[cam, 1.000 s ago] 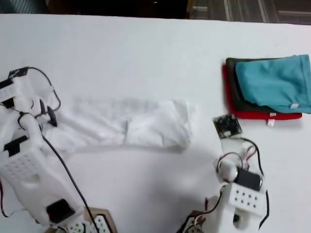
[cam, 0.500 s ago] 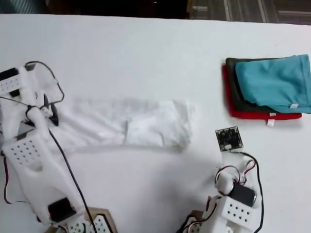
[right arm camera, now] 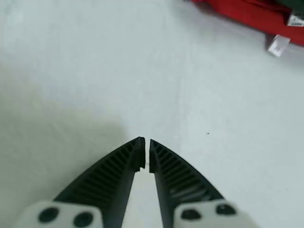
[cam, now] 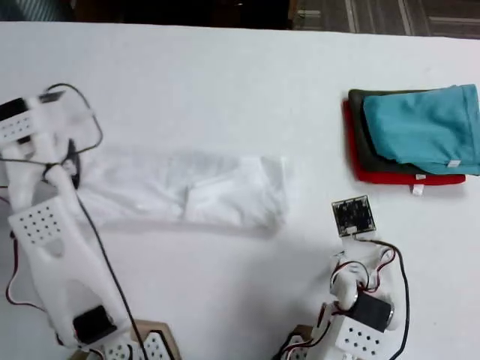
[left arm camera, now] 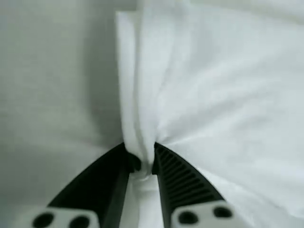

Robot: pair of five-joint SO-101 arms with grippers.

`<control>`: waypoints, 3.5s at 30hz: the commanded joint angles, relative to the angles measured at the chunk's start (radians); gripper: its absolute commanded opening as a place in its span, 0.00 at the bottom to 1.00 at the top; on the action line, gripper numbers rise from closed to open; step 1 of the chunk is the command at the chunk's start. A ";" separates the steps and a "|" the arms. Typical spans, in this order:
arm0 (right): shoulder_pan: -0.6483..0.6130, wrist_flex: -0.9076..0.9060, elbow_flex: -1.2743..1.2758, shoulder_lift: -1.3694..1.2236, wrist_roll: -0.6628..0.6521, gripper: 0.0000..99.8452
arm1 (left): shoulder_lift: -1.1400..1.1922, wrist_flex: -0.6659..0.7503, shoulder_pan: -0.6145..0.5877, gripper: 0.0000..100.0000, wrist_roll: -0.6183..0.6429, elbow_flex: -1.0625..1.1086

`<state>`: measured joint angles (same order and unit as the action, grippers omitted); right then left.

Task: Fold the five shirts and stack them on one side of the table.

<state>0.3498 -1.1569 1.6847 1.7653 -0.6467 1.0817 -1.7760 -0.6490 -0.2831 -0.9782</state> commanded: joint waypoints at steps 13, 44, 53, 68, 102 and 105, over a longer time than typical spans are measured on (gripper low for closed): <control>0.004 -0.004 0.009 0.021 0.006 0.02 | -0.183 -0.012 -0.137 0.03 -0.123 0.031; 0.004 -0.004 0.009 0.021 0.006 0.02 | -0.829 0.226 0.858 0.03 0.075 0.730; 0.004 -0.004 0.009 0.021 0.006 0.02 | -0.809 0.322 0.928 0.03 0.075 0.730; 0.004 -0.004 0.009 0.021 0.006 0.02 | -0.807 0.365 0.933 0.04 0.075 0.737; -0.398 -0.053 -0.229 0.018 0.058 0.02 | -1.022 0.058 -0.368 0.03 -0.407 0.628; -0.460 -0.035 -0.275 0.007 0.058 0.02 | -1.096 0.110 -0.463 0.03 -0.493 0.756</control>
<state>-0.0537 -1.2045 1.4822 1.7683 -0.5976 0.0921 -1.7177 -1.0234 -0.7050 -0.3030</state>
